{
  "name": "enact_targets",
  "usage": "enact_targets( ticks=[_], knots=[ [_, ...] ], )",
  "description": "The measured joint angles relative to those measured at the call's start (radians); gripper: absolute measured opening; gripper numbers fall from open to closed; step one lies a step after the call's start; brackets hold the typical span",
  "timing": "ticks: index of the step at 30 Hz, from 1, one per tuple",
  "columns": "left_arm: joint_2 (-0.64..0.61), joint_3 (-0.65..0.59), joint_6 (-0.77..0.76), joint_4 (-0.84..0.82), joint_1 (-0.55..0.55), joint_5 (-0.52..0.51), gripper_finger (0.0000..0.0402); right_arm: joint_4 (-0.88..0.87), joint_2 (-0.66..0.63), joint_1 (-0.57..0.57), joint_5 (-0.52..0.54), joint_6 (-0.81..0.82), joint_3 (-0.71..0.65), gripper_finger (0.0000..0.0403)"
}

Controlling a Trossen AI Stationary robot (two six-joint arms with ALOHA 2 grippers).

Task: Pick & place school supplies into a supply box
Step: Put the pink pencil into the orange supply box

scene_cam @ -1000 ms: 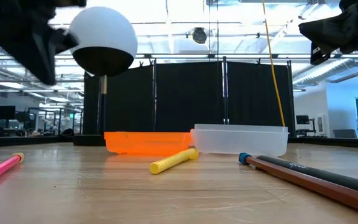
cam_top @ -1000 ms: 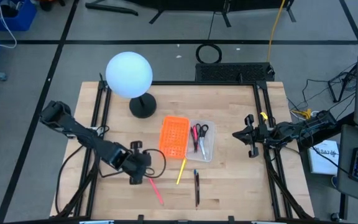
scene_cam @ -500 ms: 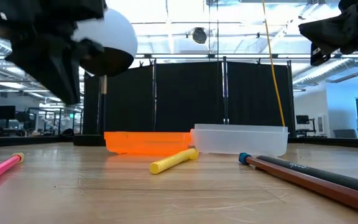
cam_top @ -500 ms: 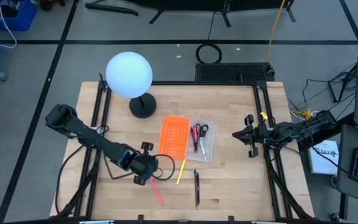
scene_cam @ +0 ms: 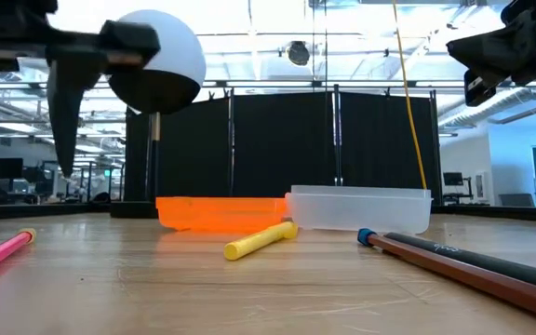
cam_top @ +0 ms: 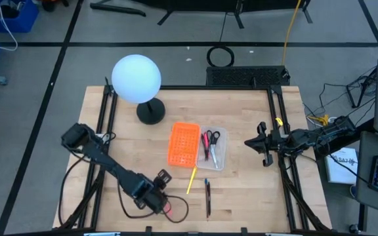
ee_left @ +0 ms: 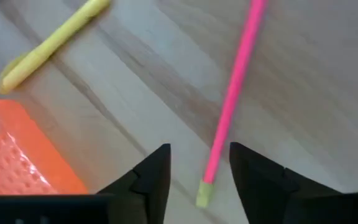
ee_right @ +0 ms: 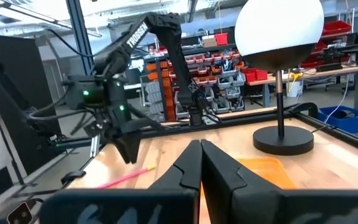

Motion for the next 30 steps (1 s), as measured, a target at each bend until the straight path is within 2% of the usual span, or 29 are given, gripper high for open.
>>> enact_targets(
  ticks=[3,8,20,30],
  knots=[
    [0.003,0.017,0.078,-0.050,0.009,0.006,0.0185,-0.001,0.001,0.000,0.000,-0.016,0.000,0.0000],
    [0.004,-0.034,0.185,-0.073,0.048,0.048,0.0191,-0.001,0.001,0.000,0.002,-0.043,0.000,0.0000],
    [0.001,-0.150,0.232,-0.017,0.089,0.088,0.0191,0.036,0.001,0.000,0.003,-0.101,0.000,0.0000],
    [0.001,-0.157,0.251,0.041,0.090,0.089,0.0191,0.038,0.001,0.000,0.005,-0.116,0.000,0.0000]
  ],
)
